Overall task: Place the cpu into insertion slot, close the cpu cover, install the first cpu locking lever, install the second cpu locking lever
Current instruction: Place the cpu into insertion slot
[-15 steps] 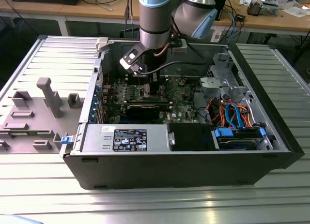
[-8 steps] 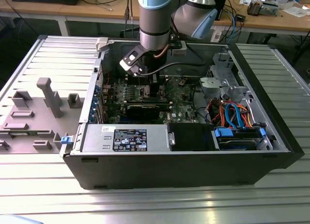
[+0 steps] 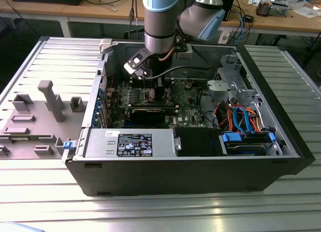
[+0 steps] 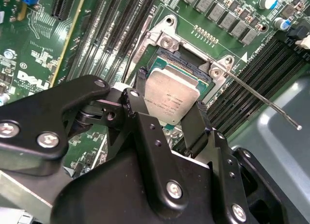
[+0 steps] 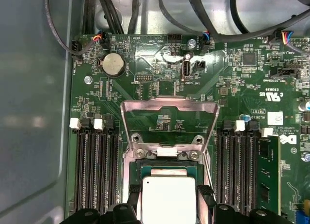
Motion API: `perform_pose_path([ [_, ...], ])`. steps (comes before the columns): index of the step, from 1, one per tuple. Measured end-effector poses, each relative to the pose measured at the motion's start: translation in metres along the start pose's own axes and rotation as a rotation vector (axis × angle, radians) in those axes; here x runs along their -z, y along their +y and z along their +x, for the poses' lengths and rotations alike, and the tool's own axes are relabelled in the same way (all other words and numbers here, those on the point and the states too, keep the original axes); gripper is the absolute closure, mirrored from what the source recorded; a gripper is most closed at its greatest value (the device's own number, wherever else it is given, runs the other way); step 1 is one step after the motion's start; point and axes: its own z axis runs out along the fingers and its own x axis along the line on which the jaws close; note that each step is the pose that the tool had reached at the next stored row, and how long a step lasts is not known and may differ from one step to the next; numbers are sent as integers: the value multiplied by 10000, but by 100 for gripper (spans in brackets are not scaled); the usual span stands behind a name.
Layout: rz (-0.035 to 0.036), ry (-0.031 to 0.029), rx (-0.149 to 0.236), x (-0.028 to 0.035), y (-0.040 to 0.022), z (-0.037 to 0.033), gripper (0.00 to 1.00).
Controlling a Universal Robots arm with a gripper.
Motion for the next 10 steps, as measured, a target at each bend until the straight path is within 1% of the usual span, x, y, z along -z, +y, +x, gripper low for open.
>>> perform_pose_path([
  [1,0,0,-1,-23,-1,0,46],
  [8,9,-5,-6,-95,-5,3,46],
  [10,8,-3,-6,-97,-4,3,46],
])
